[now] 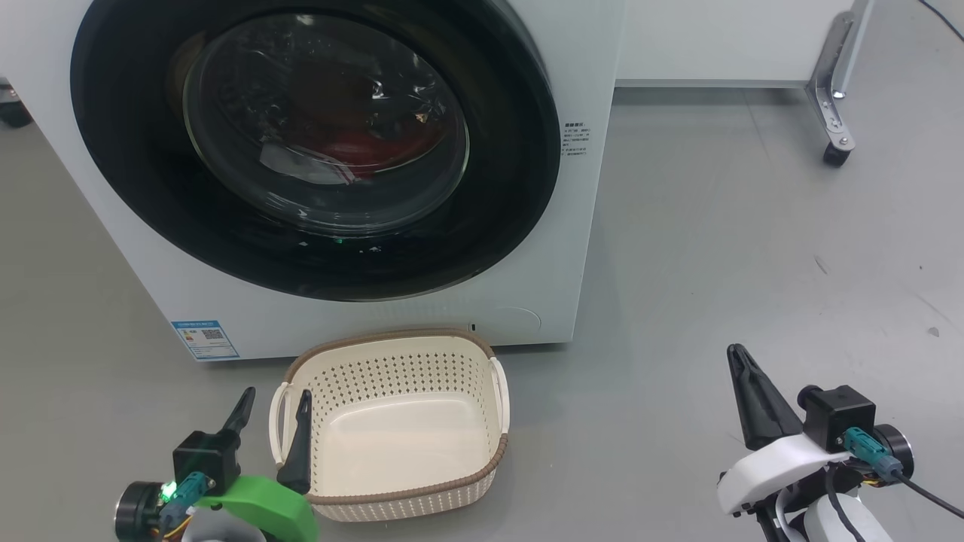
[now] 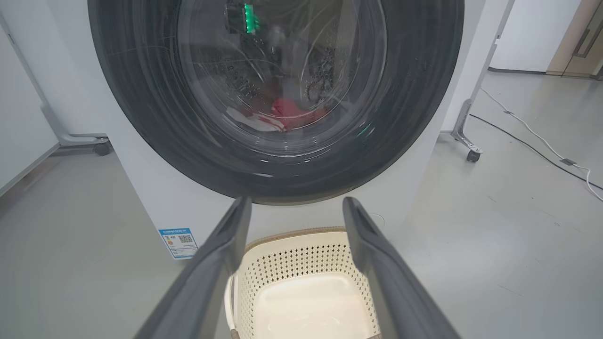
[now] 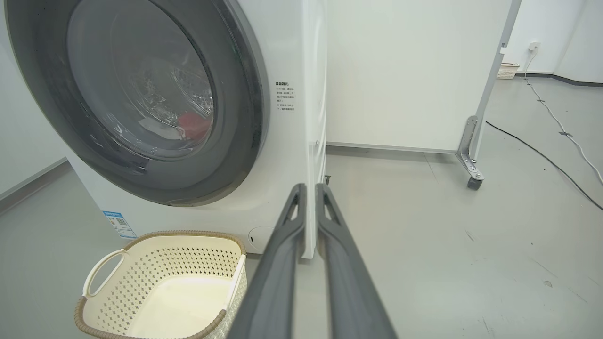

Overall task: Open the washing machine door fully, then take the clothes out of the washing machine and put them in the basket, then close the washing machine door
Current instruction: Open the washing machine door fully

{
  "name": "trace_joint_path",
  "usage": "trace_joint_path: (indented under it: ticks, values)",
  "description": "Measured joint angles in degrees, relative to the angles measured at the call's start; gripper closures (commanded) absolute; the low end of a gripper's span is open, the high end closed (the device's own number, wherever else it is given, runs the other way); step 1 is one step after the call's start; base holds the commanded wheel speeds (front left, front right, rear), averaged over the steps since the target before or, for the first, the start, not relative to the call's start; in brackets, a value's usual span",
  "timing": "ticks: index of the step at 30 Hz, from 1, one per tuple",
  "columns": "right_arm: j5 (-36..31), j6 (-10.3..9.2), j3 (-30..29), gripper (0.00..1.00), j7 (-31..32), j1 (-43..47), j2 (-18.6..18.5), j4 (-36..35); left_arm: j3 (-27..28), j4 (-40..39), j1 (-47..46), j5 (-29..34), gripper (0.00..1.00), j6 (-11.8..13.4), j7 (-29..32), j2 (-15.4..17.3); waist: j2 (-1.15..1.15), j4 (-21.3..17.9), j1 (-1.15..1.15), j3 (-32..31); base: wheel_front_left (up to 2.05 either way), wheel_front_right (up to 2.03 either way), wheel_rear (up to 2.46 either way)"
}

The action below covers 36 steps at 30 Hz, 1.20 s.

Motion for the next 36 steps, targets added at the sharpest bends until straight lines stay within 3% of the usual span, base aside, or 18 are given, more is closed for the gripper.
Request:
trace_joint_path:
  ticks: [7,14,23,28,36]
  values:
    - [0.7,0.89,-1.4,1.00,0.0,0.0,0.4,0.1,0.1,0.0,-0.6,0.1,0.00,0.0,0.0,-0.2,0.00,0.1,0.00,0.1,0.00,0.00,0.00]
    - [11.2,2.55,-5.4,1.00,0.0,-0.2,2.9,0.4,0.5,-0.2,-0.6,0.5,0.00,0.0,0.0,-0.2,0.00,0.3,0.00,0.5,0.00,0.00,0.00]
    - [33.0,4.10,-9.6,1.00,2.9,-6.2,3.4,3.0,0.7,-2.4,-2.0,1.1,0.00,0.0,0.0,-0.3,0.00,0.5,0.00,3.2,0.00,0.00,0.00]
    - [51.1,4.37,-10.3,1.00,9.8,-11.8,3.2,3.8,0.7,-4.0,-4.1,1.7,0.00,0.0,0.0,-0.5,0.00,0.9,0.00,5.6,0.00,0.00,0.00]
    - [71.9,4.36,-10.7,1.00,20.4,-22.7,2.9,3.9,0.5,-6.2,-6.8,2.1,0.00,-0.3,0.0,-0.5,0.00,1.7,0.00,10.0,0.00,0.00,0.00]
